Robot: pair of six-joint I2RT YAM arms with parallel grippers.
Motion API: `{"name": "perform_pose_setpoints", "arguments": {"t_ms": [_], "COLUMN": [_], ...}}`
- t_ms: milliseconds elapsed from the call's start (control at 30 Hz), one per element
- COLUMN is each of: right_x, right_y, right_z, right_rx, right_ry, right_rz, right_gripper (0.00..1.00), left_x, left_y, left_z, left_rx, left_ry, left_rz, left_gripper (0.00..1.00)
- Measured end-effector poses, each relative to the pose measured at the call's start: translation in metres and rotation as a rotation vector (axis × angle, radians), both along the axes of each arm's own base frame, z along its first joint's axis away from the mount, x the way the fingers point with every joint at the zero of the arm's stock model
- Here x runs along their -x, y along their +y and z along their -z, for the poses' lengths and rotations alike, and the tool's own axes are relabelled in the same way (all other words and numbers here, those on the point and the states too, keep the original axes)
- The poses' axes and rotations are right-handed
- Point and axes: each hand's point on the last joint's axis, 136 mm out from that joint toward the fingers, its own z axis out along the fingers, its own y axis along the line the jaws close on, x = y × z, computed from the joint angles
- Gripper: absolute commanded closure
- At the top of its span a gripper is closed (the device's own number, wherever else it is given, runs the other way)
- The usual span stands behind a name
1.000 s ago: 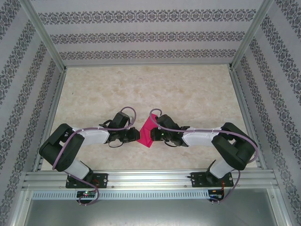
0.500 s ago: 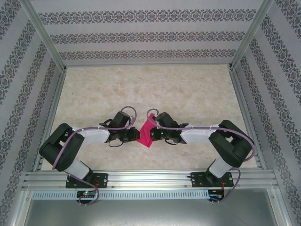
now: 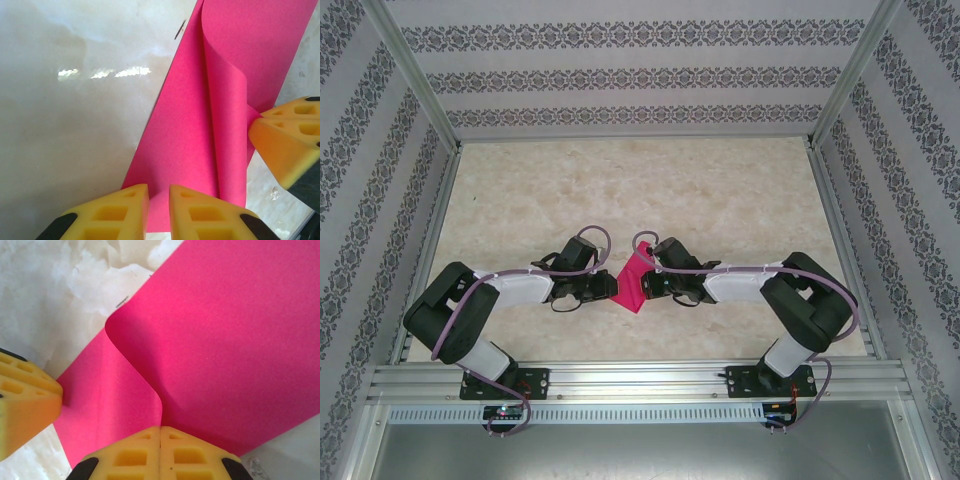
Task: Fold a paper plane with a square sheet of paper (pick it up from the middle)
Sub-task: Fold the triangle a second time at the center of the table.
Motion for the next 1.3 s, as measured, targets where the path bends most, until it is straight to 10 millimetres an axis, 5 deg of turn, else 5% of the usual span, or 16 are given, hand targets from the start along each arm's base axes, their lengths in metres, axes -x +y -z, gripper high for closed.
{"name": "perform_pose_setpoints", "arguments": {"t_ms": [1300], "right_x": [-0.0053], "right_y": [-0.0001], "right_z": [-0.0011], "right_rx": [0.038], "right_ry": [-0.002], "right_rz": [-0.025], "right_gripper": [0.94], "left_x": [0.0001], "left_y": [0.0002], "left_z": [0.0005], "left_rx": [-0.009], "left_ry": [0.009], "left_rz": [0.002], "left_gripper": [0.79]}}
